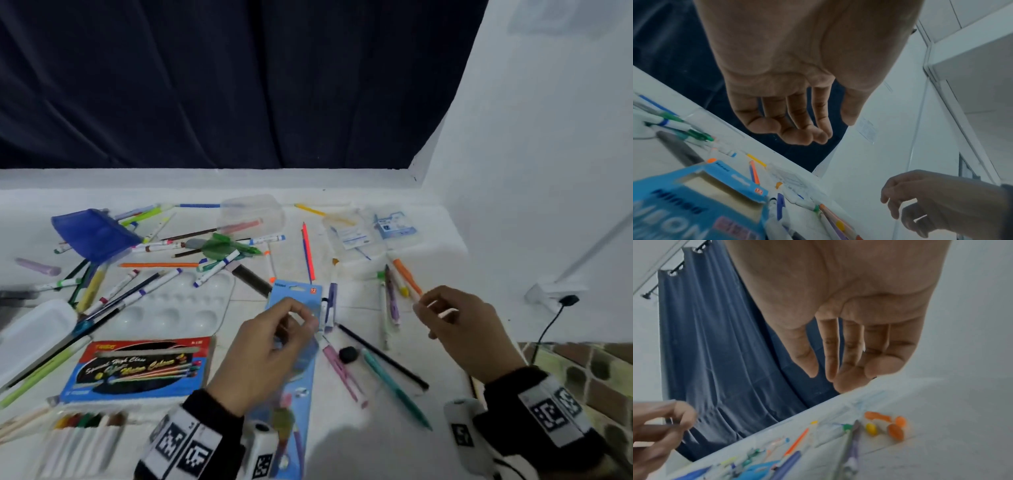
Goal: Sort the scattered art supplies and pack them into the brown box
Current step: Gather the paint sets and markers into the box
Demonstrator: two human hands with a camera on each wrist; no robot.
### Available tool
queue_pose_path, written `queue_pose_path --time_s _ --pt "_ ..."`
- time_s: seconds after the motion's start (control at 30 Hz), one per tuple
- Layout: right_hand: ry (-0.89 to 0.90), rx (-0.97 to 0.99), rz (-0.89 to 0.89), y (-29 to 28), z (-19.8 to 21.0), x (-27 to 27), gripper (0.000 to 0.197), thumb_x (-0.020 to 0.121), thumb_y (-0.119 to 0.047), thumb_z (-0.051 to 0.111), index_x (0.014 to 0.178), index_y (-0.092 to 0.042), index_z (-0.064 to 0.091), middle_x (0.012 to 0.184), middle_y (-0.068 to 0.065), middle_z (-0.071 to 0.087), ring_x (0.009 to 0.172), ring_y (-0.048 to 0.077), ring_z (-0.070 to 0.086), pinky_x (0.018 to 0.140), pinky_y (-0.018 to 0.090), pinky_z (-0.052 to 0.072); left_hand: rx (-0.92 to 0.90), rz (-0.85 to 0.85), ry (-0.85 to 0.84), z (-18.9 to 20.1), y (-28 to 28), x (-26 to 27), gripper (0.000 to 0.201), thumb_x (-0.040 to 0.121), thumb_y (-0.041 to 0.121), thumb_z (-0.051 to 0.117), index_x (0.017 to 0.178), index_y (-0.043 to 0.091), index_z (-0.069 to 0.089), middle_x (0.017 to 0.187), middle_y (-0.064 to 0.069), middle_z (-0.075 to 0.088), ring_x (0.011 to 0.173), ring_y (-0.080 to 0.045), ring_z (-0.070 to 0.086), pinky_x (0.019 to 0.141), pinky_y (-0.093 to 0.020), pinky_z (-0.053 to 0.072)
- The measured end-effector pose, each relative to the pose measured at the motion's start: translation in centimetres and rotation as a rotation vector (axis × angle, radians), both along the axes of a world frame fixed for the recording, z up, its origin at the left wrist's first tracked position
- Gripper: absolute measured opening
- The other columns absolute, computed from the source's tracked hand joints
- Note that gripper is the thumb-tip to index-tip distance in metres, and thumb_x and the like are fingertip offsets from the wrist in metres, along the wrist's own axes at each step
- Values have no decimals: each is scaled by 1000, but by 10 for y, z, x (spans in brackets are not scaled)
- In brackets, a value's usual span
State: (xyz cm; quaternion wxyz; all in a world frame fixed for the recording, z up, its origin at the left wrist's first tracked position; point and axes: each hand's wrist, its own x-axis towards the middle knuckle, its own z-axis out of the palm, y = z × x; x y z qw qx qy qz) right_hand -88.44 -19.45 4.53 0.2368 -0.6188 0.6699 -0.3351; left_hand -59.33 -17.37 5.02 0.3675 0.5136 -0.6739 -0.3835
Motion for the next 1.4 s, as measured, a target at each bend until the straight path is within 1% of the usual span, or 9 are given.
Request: queue_pose_path --time_s 0.13,0.37,0.53,0.63,0.77,1.0,1.17,1.27,1.4 --pt "246 122 71 -35 -10 -41 13 83 -29 73 72 -29 66 68 -11 67 63 9 64 67 33 53 -66 -61 -189 -9 -44 -36 9 97 36 61 100 29 65 80 9 62 71 -9 57 67 -24 46" --pt "403 209 173 -79 -22 -52 10 78 -32 73 77 -30 63 76 -12 68 71 7 59 61 21 41 -73 -141 -619 -21 -130 -83 27 98 35 54 124 28 58 106 4 48 102 -21 55 91 -40 47" --pt "514 258 198 -97 -27 -45 20 76 -40 70 80 -28 55 81 -12 65 75 11 61 66 26 49 -29 -215 -880 -30 -164 -107 32 99 34 49 131 30 53 131 3 51 121 -24 51 102 -43 38" --pt "575 268 212 -105 -27 -37 19 77 -39 68 82 -27 54 83 -10 63 76 14 62 68 27 51 -15 -265 -1001 -30 -173 -116 29 99 29 48 127 30 55 129 3 54 120 -24 51 97 -43 31" --pt "652 290 209 -110 -23 -30 18 77 -33 67 87 -26 55 81 -8 58 75 17 61 59 25 42 16 -271 -1010 -31 -178 -122 29 91 14 49 115 28 60 104 8 57 107 -22 54 92 -43 24" --pt "642 333 202 -110 -18 -22 24 69 -32 70 86 -26 55 74 -9 55 70 14 59 52 23 36 14 -289 -985 -31 -180 -125 23 90 15 52 109 27 57 101 6 63 94 -19 52 81 -40 18" --pt "545 330 166 -100 -11 -25 29 65 -43 74 81 -28 55 77 -11 60 71 11 58 58 24 45 23 -289 -1030 -17 -175 -124 23 93 21 54 115 22 61 105 2 56 102 -23 55 97 -44 25" --pt "496 267 123 -92 -6 -26 25 67 -45 70 83 -31 56 77 -12 62 71 9 59 63 27 51 -12 -231 -901 -7 -168 -114 24 95 21 51 115 18 64 110 -1 52 106 -22 52 97 -40 32" --pt "391 149 158 -76 6 -19 18 76 -39 68 90 -33 60 72 -12 65 70 7 60 61 25 47 -117 -125 -621 8 -150 -82 21 98 21 51 108 14 68 94 4 48 96 -19 52 77 -26 32"
